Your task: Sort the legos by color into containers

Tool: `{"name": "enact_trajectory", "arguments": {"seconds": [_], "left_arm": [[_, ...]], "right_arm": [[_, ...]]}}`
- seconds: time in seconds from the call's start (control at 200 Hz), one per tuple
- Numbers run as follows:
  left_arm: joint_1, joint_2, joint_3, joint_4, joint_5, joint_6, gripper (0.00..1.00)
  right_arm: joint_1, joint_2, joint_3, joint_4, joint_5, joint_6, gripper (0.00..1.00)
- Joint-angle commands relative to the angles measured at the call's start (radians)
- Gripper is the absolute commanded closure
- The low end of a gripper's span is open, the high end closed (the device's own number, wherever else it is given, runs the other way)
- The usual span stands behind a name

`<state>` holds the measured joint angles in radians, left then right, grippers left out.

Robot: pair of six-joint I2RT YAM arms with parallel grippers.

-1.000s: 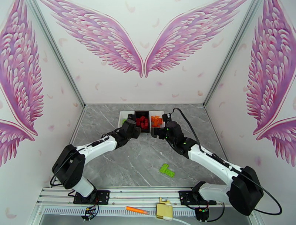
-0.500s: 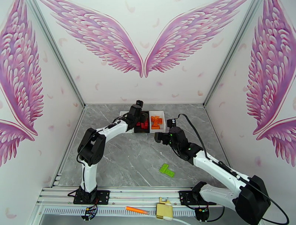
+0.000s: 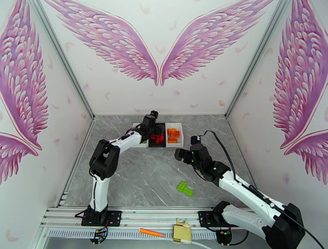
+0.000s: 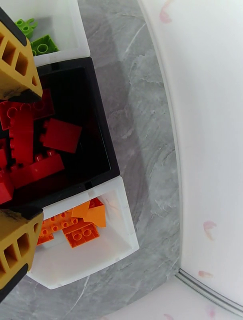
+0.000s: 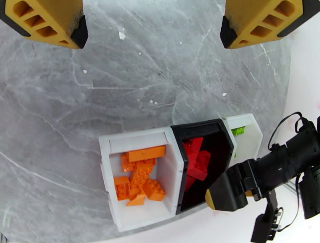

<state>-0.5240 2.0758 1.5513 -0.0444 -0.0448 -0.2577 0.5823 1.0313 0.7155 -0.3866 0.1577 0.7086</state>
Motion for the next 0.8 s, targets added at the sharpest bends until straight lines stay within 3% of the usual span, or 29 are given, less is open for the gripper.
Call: {"name": "enact_trajectory", "arguments": {"seconds": [0.0,0.17,0.41,0.795], "left_arm": [[-0.003,-0.131,-0.067,0.060,0.007,0.011,0.22],[-0.011,-0.280,-0.210,0.138,-0.006,0.037,0.12],[-0.007,-0.441,-0.373,0.126,-0.095,0.088,0.09],[-0.006,-0.478,-0.415,0.133,-0.108,0.105,0.08]], "right_arm": [[-0.007,-0.014,-0.059,-0.105,-0.005,0.090,0.09],[-0.005,-0.016,-0.119,-0.135,-0.100,0.162,0.12],[-0.003,-0.007,-0.185,-0.181,-0.243,0.217,0.25],[-0.005,0.031,-0.247,-0.116,-0.315,0.272,0.44]]}}
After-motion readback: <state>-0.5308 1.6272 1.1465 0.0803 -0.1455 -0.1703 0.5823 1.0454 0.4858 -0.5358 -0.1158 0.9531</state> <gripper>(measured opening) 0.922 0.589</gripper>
